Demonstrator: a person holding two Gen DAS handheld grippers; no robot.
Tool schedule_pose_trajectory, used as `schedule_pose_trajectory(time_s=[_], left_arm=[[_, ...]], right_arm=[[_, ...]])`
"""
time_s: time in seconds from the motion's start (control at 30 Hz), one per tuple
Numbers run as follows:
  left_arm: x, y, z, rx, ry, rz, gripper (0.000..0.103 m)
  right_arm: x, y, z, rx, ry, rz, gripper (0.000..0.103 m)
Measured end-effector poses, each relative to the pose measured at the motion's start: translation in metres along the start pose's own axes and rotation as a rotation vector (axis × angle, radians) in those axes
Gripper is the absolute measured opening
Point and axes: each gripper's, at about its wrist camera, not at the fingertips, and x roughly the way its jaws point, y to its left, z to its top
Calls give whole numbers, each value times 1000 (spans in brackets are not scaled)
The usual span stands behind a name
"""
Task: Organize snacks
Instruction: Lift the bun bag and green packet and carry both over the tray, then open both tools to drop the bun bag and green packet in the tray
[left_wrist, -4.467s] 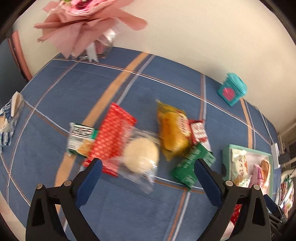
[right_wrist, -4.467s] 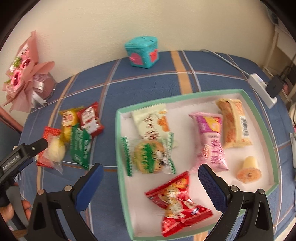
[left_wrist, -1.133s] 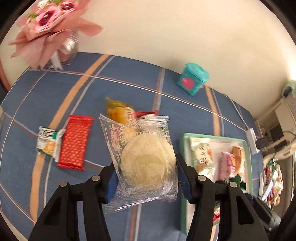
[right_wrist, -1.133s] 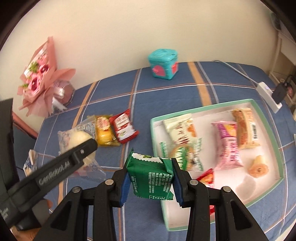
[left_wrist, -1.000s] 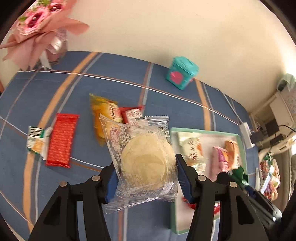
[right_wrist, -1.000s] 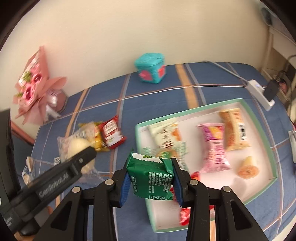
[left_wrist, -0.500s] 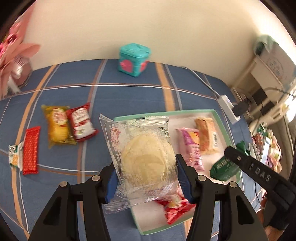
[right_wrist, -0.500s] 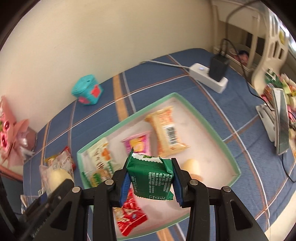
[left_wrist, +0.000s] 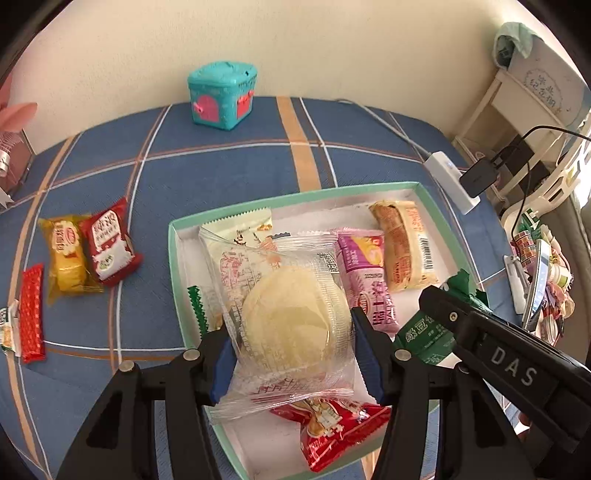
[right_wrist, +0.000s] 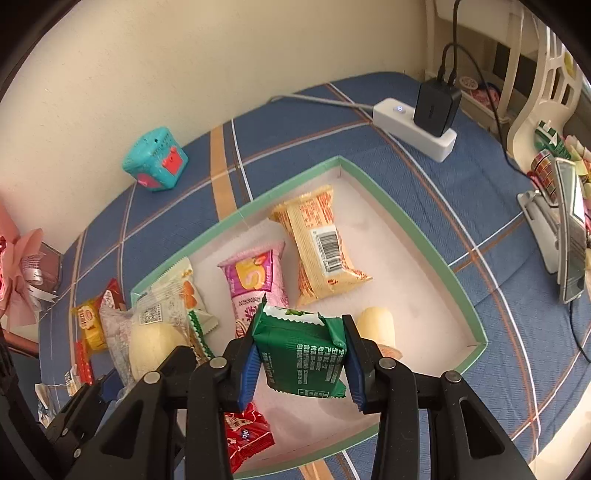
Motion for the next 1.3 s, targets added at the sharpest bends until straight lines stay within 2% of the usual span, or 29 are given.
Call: schedule_pose_trajectory(time_s=[0.47, 0.57, 0.87, 1.1, 1.3], left_arm=[[12, -2, -3, 16, 30, 22, 60], [8, -2, -2, 16, 28, 20, 65], [-14, 3, 1, -12, -1, -6, 69], [-35, 23, 2, -69, -30, 30, 69], [-53, 55, 4, -160, -71, 61, 69]], right_arm=[[23, -4, -3, 30, 71, -1, 43], [21, -4, -3, 35, 68, 7, 44], [-4, -1, 1, 28, 12, 13, 44], [-27, 4, 3, 15, -47, 29, 44], [-34, 10, 2, -7, -59, 30, 44]])
